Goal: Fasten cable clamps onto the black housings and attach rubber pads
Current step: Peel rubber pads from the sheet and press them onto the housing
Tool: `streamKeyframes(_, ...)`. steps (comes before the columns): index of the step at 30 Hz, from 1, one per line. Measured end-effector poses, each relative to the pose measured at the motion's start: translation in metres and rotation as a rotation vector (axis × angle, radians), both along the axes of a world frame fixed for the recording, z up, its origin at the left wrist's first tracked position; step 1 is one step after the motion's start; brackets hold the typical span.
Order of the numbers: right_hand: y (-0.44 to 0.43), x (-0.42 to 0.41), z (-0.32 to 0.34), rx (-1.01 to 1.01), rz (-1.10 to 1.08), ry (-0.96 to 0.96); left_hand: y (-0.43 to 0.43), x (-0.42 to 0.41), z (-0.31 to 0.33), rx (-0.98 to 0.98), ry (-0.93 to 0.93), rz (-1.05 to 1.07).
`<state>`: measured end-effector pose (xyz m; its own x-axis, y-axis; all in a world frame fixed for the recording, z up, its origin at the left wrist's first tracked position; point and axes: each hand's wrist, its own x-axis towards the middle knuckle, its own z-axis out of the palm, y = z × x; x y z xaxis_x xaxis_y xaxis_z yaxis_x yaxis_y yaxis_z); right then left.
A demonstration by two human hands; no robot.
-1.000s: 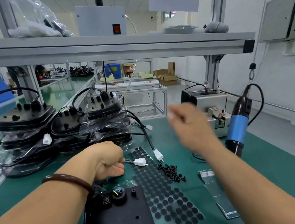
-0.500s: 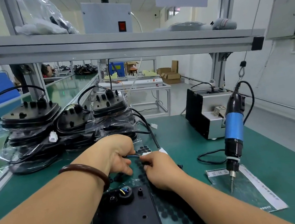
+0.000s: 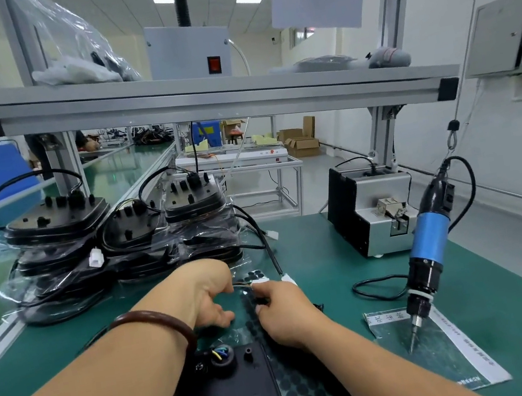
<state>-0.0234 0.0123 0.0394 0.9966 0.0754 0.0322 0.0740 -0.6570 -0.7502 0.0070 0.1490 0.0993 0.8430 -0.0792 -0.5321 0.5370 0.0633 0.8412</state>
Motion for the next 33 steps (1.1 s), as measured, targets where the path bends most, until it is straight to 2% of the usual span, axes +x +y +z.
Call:
streamKeyframes(1, 0.000, 0.000, 0.000, 0.011, 0.000, 0.002, 0.002, -0.003, -0.001, -0.098, -0.084, -0.184)
streamKeyframes(2, 0.000, 0.000, -0.001, 0.030, 0.004, 0.002, -0.007, -0.003, -0.001, 0.030, 0.011, -0.134)
streamKeyframes(4, -0.001, 0.000, -0.001, 0.066, 0.004, -0.004, -0.008, -0.001, -0.002, 0.011, 0.096, -0.068)
streamKeyframes(6, -0.001, 0.001, -0.002, 0.050, -0.023, -0.027, -0.009, -0.004, 0.002, 0.001, 0.100, -0.127)
streamKeyframes(8, -0.001, 0.002, -0.005, 0.017, -0.061, -0.055, -0.009, -0.004, 0.000, 0.085, 0.098, -0.167)
streamKeyframes(10, -0.003, 0.004, -0.007, 0.026, -0.101, -0.086, -0.008, -0.002, -0.007, 0.140, 0.046, -0.169)
streamKeyframes(15, -0.006, 0.006, -0.007, 0.019, -0.198, -0.194, -0.012, -0.001, -0.018, 0.131, -0.017, -0.150)
streamKeyframes(23, -0.004, 0.004, -0.002, -0.063, -0.156, -0.246, -0.008, 0.003, -0.021, 0.120, -0.138, -0.189)
streamKeyframes(30, -0.004, 0.002, 0.002, -0.085, -0.172, -0.271, -0.010, 0.000, -0.021, 0.221, -0.285, -0.207)
streamKeyframes(33, -0.004, 0.001, 0.002, -0.104, -0.173, -0.277, -0.012, -0.004, -0.021, 0.325, -0.385, -0.232)
